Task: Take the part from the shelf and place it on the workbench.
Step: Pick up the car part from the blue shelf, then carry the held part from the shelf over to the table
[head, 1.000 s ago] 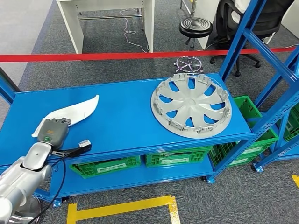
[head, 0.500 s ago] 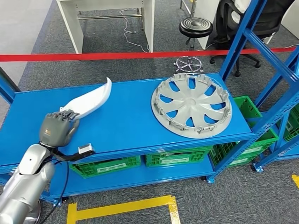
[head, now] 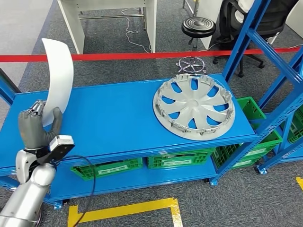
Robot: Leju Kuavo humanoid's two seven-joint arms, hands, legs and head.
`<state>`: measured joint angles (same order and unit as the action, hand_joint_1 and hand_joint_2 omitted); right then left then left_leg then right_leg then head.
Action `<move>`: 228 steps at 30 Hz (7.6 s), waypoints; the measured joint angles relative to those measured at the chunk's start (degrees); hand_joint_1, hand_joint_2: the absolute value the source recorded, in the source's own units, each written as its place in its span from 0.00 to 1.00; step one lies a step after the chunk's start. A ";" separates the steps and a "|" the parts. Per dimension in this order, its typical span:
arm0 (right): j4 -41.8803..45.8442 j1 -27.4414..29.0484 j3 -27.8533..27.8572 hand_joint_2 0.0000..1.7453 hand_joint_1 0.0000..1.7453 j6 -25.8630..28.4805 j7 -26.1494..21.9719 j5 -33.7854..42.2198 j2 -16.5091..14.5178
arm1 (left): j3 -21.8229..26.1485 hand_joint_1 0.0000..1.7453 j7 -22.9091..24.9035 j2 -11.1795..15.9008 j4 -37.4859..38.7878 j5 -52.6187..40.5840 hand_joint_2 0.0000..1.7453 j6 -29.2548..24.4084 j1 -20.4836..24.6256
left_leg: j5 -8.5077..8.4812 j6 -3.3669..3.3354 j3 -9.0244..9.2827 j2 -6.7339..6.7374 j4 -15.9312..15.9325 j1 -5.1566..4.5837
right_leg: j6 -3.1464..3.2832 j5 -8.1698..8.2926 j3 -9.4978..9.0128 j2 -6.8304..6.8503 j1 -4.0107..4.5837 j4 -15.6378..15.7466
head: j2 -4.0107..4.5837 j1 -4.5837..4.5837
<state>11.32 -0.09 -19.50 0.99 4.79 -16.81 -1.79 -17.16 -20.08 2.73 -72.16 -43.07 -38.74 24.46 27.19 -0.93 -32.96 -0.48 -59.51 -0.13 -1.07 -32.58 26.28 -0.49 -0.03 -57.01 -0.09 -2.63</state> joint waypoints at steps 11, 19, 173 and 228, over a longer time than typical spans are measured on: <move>-0.01 0.02 0.07 0.00 0.00 1.56 -0.30 2.53 -0.16 | -4.82 1.00 -12.11 3.10 -20.60 31.04 1.00 1.76 -9.99 | -1.24 -1.56 0.81 0.35 2.16 0.36 | -0.96 -2.57 2.00 0.17 -0.23 -2.91 | 0.00 -0.10; -0.19 0.16 1.36 0.00 0.00 4.94 -1.74 5.07 -0.28 | -6.59 1.00 -16.00 5.33 -30.89 44.16 1.00 10.41 -23.39 | -1.00 -0.27 0.22 0.49 1.27 0.98 | -2.73 0.47 3.55 0.25 -1.71 -4.79 | 0.00 -0.45; -1.93 1.25 3.62 0.00 0.00 11.63 -4.64 6.21 -3.52 | 0.03 1.00 -9.22 -1.97 -40.91 60.65 1.00 24.31 -37.18 | -1.24 -0.57 -0.12 -4.78 1.78 0.27 | -0.21 2.78 5.01 -2.93 -0.48 -2.51 | -0.02 -0.57; -1.79 0.13 2.95 0.00 0.00 7.99 -4.30 3.21 -3.34 | 5.77 1.00 -10.53 -1.18 -38.30 59.86 1.00 23.94 -34.80 | -1.07 -1.24 -0.45 -0.10 1.60 0.28 | -0.88 -5.07 9.44 0.89 -0.09 -14.05 | -0.02 -0.66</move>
<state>9.53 0.04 -16.55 8.98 0.49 -13.60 -5.14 -11.39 -30.62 1.55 -110.45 16.79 -14.80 -10.33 26.11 -2.17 -33.41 -0.59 -57.91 0.15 -1.95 -37.65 35.72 0.40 -0.12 -71.05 -0.11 -3.28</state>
